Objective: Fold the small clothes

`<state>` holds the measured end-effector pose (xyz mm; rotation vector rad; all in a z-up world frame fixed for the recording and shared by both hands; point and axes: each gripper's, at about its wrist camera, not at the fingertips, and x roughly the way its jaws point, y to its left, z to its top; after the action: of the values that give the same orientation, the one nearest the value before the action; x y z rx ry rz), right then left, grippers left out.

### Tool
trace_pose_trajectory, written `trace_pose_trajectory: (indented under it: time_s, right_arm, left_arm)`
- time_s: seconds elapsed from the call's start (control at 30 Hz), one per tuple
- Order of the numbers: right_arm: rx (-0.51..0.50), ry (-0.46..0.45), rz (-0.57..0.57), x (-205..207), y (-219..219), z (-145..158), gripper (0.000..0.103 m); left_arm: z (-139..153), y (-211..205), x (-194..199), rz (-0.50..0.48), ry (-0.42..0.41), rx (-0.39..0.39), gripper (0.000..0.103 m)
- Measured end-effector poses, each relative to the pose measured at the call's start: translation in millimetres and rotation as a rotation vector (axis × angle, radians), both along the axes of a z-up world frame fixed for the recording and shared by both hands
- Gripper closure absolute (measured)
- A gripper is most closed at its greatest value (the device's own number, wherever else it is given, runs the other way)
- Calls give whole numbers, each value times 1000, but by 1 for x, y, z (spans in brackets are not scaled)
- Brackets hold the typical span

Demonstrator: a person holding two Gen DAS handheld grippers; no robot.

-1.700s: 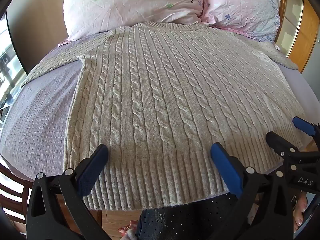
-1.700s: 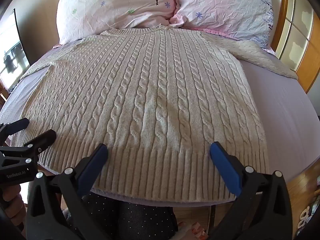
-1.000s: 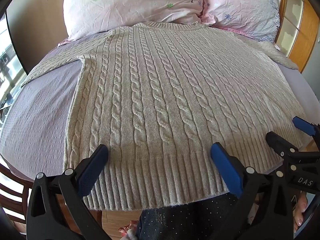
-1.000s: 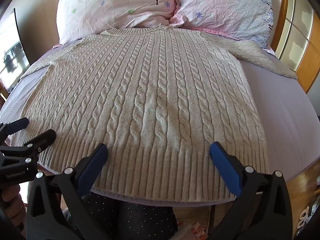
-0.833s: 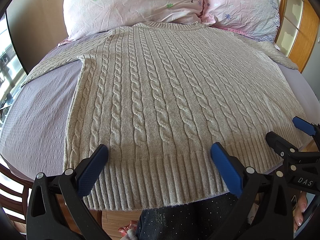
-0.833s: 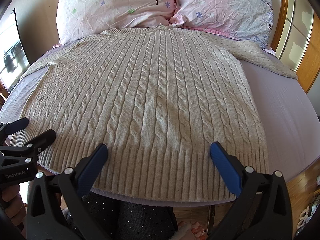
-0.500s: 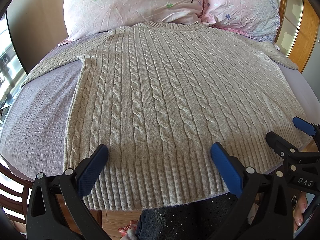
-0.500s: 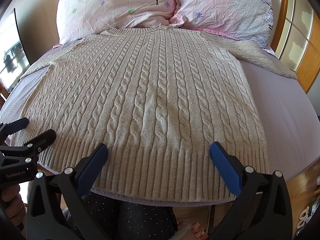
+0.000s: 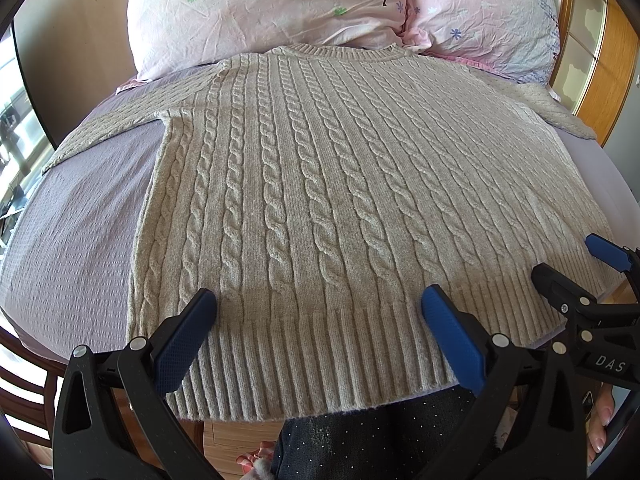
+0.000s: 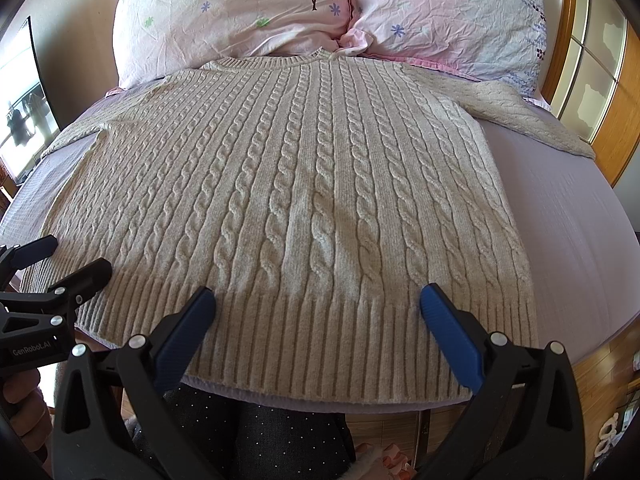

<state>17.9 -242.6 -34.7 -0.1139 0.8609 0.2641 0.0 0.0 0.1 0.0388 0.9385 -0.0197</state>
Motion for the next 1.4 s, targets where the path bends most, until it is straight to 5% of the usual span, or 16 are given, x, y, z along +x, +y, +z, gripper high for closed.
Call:
trace_pose_trajectory:
  time_s: [1.4]
  right_arm:
    - [-1, -5, 2, -2, 3, -2, 2]
  left_arm:
    - [0, 0, 0, 0, -3, 0, 1]
